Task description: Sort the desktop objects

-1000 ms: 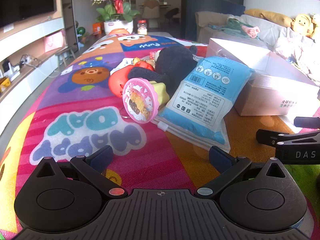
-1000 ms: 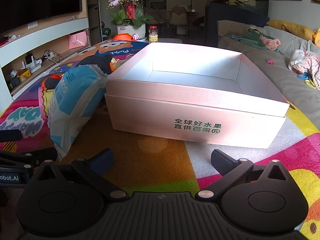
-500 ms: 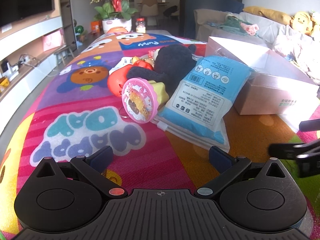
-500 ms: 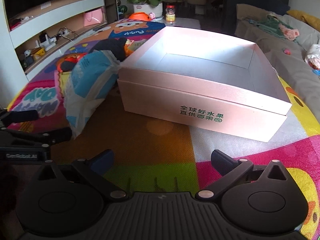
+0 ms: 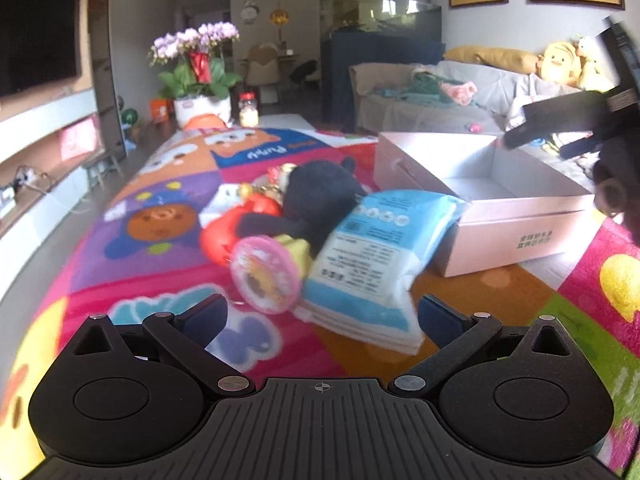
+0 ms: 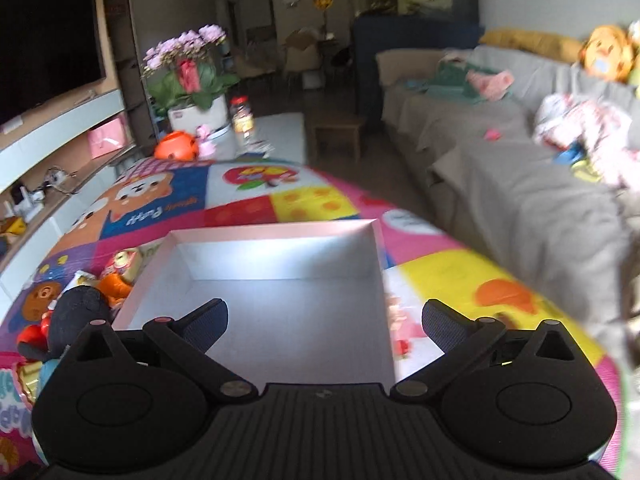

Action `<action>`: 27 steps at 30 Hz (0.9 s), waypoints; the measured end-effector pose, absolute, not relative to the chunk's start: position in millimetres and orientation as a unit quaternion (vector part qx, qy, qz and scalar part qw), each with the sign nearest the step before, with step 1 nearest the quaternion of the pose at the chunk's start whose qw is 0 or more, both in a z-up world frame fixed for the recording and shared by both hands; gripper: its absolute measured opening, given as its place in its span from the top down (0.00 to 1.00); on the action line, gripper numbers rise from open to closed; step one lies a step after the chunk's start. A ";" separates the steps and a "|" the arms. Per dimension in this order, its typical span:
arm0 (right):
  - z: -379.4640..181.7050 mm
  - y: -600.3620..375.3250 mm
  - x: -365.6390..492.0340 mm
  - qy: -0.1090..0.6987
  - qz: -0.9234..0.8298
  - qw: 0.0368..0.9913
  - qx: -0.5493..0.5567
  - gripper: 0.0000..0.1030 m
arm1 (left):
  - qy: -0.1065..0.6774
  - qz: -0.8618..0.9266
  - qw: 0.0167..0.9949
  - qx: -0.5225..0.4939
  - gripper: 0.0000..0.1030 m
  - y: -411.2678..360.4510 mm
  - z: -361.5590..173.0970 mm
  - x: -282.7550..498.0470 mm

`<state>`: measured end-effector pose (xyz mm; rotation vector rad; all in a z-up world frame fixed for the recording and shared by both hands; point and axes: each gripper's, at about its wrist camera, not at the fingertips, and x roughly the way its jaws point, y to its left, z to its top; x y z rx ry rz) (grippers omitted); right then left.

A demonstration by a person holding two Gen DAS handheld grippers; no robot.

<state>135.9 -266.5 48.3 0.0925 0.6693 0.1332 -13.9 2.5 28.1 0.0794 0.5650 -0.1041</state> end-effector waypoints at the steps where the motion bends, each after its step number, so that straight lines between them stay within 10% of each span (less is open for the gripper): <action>1: 43.0 -258.2 135.7 0.324 0.081 0.942 0.041 0.00 | 0.279 -0.049 0.958 0.042 0.00 6.7 28.3 -15.5; 12: 58.1 -152.8 113.0 0.246 0.128 0.948 -0.154 0.00 | 0.294 -0.053 0.954 0.026 0.00 37.1 27.1 -27.6; 21: 17.1 -288.7 178.2 0.412 0.044 0.889 0.195 0.00 | 0.291 -0.023 0.956 -0.020 0.00 41.0 25.1 -20.3; 27: 15.5 -242.6 175.8 0.389 0.121 0.904 0.126 0.00 | 0.263 -0.057 0.963 0.018 0.00 25.9 32.5 -18.4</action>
